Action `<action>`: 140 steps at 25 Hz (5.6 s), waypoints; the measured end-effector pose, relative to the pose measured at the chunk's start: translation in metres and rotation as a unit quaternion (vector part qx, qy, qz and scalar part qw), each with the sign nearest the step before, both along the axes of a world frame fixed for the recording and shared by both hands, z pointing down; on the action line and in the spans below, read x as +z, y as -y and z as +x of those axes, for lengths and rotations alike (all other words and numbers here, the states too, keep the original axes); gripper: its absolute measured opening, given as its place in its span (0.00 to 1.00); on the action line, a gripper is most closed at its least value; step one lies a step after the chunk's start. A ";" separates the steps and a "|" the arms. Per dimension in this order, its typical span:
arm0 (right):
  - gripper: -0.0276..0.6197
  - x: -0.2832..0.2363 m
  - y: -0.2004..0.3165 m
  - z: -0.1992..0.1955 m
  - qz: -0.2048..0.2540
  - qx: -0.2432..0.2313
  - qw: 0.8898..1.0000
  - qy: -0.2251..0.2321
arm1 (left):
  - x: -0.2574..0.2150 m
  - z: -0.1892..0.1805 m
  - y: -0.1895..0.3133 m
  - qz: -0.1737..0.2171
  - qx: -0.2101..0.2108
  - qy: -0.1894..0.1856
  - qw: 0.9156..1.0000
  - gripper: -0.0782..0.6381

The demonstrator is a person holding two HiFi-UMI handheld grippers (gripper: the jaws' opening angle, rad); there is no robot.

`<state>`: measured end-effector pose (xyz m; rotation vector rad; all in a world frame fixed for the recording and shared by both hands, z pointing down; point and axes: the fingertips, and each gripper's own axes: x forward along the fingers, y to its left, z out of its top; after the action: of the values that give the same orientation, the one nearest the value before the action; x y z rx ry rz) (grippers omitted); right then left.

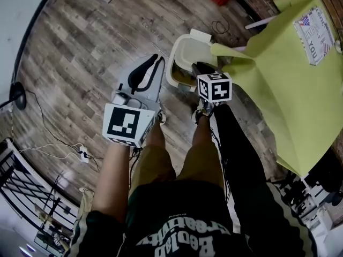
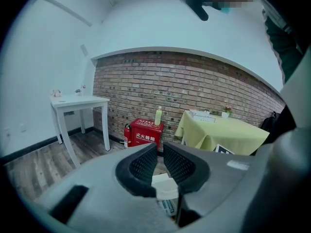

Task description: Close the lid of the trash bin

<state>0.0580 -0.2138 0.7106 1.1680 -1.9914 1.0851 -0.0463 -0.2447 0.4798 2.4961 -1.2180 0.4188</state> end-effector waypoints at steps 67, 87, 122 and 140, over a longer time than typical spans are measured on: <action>0.20 0.162 -0.085 -0.033 -0.100 -0.017 0.994 -0.029 | 0.115 -0.043 -0.021 -0.050 -0.018 0.017 0.998 0.13; 0.27 0.168 -0.085 -0.037 -0.074 0.010 0.996 -0.052 | 0.124 -0.054 -0.027 -0.055 -0.028 0.018 0.998 0.13; 0.28 -0.006 -0.054 -0.004 0.020 0.001 0.999 -0.048 | 0.010 -0.037 -0.009 -0.027 -0.017 0.014 0.999 0.13; 0.24 -0.192 -0.019 0.018 0.168 -0.006 0.986 -0.004 | -0.083 -0.005 -0.014 0.011 0.010 0.037 0.999 0.13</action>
<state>0.0765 -0.1944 0.5183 1.3223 -2.2300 0.7529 -0.0514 -0.2304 0.3966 2.5337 -1.2343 0.5102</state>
